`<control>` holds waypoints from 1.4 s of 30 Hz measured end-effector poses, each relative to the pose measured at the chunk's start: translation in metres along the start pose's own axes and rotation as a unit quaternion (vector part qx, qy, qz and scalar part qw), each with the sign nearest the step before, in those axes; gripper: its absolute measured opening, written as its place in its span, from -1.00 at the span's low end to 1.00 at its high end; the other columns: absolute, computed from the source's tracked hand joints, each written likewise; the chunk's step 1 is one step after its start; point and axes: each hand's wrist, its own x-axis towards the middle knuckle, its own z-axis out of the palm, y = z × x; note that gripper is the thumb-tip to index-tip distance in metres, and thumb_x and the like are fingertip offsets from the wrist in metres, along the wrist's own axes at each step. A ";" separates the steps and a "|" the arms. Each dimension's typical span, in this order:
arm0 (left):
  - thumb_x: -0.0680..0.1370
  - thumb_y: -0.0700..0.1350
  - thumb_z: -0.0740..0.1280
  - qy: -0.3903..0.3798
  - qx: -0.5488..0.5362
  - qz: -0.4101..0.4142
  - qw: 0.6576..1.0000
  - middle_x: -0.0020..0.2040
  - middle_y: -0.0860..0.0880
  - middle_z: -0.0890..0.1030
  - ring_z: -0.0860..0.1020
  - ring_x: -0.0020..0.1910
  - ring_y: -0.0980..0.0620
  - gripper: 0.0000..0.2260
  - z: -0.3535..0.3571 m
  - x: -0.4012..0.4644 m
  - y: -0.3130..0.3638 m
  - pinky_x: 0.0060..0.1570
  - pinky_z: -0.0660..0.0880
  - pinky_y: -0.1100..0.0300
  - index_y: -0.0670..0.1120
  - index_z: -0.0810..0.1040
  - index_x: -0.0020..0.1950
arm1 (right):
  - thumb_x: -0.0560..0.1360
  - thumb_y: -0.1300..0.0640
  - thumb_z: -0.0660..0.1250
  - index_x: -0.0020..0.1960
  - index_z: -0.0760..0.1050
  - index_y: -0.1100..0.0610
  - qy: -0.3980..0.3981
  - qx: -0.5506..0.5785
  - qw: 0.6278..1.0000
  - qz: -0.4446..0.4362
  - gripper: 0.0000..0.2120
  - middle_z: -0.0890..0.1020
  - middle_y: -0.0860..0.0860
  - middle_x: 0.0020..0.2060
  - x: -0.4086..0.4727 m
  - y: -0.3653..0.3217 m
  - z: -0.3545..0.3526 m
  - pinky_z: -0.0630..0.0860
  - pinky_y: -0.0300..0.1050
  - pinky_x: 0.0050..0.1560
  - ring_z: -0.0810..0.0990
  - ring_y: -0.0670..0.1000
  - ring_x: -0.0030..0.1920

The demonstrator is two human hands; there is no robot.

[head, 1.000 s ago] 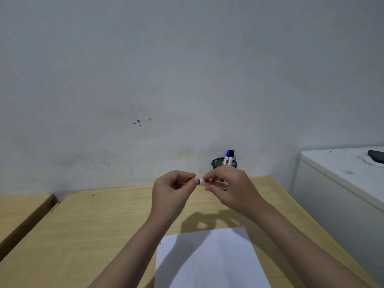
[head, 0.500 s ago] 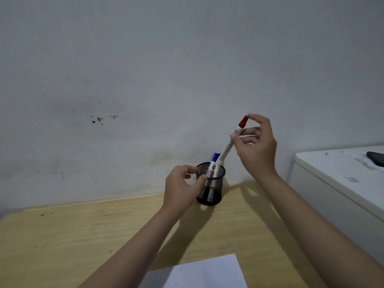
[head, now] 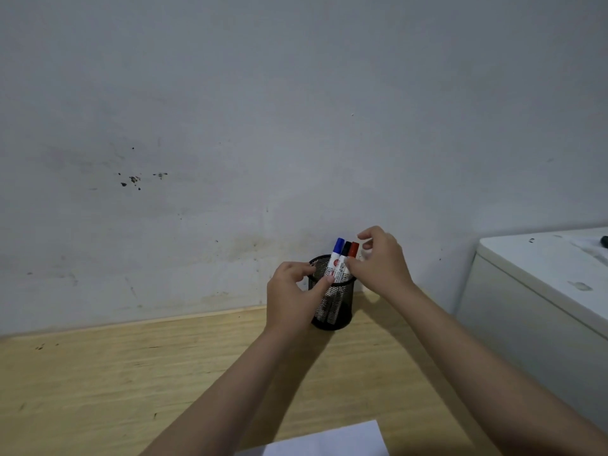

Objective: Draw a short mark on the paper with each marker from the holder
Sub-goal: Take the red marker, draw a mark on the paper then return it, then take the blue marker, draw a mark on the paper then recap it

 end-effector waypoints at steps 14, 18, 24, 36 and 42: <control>0.33 -0.04 0.51 0.021 -0.021 0.015 0.999 -0.02 0.04 0.59 0.54 -0.06 0.08 -0.74 0.002 -0.004 -0.002 -0.09 0.47 0.33 -0.10 0.65 -0.04 | 0.46 0.06 0.30 -0.02 0.61 0.07 -0.020 -0.193 0.977 -0.092 -0.83 0.51 0.11 -0.03 0.024 -0.016 0.001 0.39 -0.04 -0.05 0.47 0.13 0.06; 0.35 -0.02 0.50 0.019 -0.008 0.022 1.000 -0.02 0.03 0.59 0.55 -0.04 0.08 -0.75 0.002 -0.004 -0.003 -0.04 0.49 0.28 -0.10 0.64 -0.04 | 0.38 0.01 0.41 -0.17 0.54 0.07 -0.022 -0.136 0.983 -0.119 -0.86 0.53 0.02 -0.17 0.020 -0.019 -0.001 0.45 -0.02 -0.10 0.47 0.04 -0.10; 0.45 -0.02 0.39 -0.013 0.024 0.020 0.999 0.07 0.02 0.58 0.53 0.04 0.06 -0.72 -0.003 -0.011 0.003 0.02 0.47 0.17 -0.10 0.59 0.10 | 0.36 0.22 0.45 -0.07 0.57 0.14 -0.038 0.024 0.991 -0.129 -0.84 0.58 0.02 -0.28 0.005 -0.033 -0.009 0.50 -0.17 -0.23 0.52 -0.06 -0.36; 0.49 -0.16 0.35 -0.019 -0.366 -0.147 0.919 -0.23 -0.12 0.66 0.64 -0.15 -0.02 -0.73 -0.069 -0.076 0.090 -0.08 0.58 0.15 -0.06 0.45 0.18 | 0.31 0.32 0.46 -0.24 0.55 0.19 0.070 0.146 0.943 -0.292 -0.89 0.56 0.04 -0.29 -0.125 -0.079 -0.060 0.54 0.01 -0.29 0.58 -0.01 -0.27; 0.44 -0.27 0.40 0.028 -0.319 -0.108 0.941 -0.17 -0.13 0.68 0.62 -0.20 0.06 -0.77 -0.116 -0.139 0.105 -0.11 0.59 0.20 -0.14 0.55 0.08 | 0.35 0.17 0.46 -0.09 0.63 0.09 -0.004 0.173 0.949 -0.264 -0.86 0.67 -0.11 -0.18 -0.213 -0.082 -0.066 0.56 -0.21 -0.08 0.64 -0.11 -0.09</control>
